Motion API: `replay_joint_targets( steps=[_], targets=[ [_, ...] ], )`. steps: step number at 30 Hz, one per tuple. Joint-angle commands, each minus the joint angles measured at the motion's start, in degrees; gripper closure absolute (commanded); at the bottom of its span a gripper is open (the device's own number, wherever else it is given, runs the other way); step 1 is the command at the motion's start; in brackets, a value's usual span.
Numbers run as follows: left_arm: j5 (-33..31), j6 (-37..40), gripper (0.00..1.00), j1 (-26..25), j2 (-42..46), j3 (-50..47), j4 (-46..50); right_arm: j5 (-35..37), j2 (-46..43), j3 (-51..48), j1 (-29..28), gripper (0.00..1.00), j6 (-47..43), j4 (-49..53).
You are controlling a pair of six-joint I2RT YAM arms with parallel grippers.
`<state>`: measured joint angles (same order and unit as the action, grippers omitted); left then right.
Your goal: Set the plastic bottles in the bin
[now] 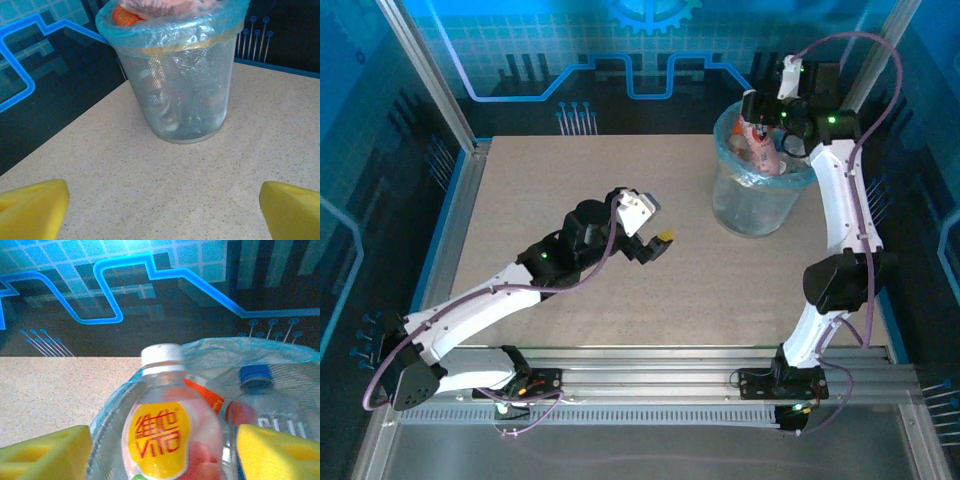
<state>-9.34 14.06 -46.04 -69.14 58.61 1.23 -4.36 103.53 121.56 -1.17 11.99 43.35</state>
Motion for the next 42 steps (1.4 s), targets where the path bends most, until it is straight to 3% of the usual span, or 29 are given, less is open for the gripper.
replay_joint_targets(
  steps=[1, 6, 10, 14, 17, 20, 24, 29, 33, 38, 42],
  targets=[
    [-3.8, -2.4, 0.01, 0.0, 2.2, 2.4, -0.7, 1.4, -3.2, 3.8, 0.6, 0.19, 2.8, 2.9],
    [-11.4, -3.9, 0.01, 0.1, 4.7, 1.0, -1.2, 3.6, -14.9, -6.9, 0.6, 0.16, 3.0, -1.7],
    [-19.4, -7.2, 0.01, 2.4, 6.3, -1.6, -2.3, 10.6, -30.5, -27.8, 1.8, 0.12, 2.5, -9.8],
    [-25.1, -15.4, 0.01, 10.2, 7.0, -5.8, -2.1, 21.3, -45.0, -50.4, 5.1, 0.01, 2.0, -20.7],
    [-28.3, -22.2, 0.01, 18.3, 7.9, -10.7, -2.6, 25.3, -50.7, -62.8, 8.3, 0.0, 0.7, -26.1],
    [-32.3, -21.1, 0.01, 23.3, 9.8, -17.7, -9.7, 29.7, -52.9, -74.1, 10.8, 0.0, -0.4, -33.1],
    [-34.7, -17.5, 0.01, 28.3, 12.0, -25.9, -19.6, 27.9, -53.4, -85.3, 13.8, 0.0, 1.1, -42.1],
    [-31.5, -16.2, 0.01, 33.8, 10.9, -32.9, -26.3, 26.0, -50.0, -95.3, 13.9, 0.0, 2.0, -55.4],
    [-26.7, -14.1, 0.01, 37.7, 5.8, -37.6, -34.0, 20.1, -43.6, -97.6, 14.0, 0.0, 2.0, -62.9],
    [-12.8, -15.5, 0.01, 43.1, -3.1, -41.6, -47.0, 11.4, -38.3, -101.8, 12.2, 0.0, 0.1, -77.0],
    [-2.7, -15.8, 0.01, 45.0, -12.3, -43.6, -60.5, 5.9, -37.3, -103.6, 10.7, 0.0, -4.7, -79.5]
  ],
)
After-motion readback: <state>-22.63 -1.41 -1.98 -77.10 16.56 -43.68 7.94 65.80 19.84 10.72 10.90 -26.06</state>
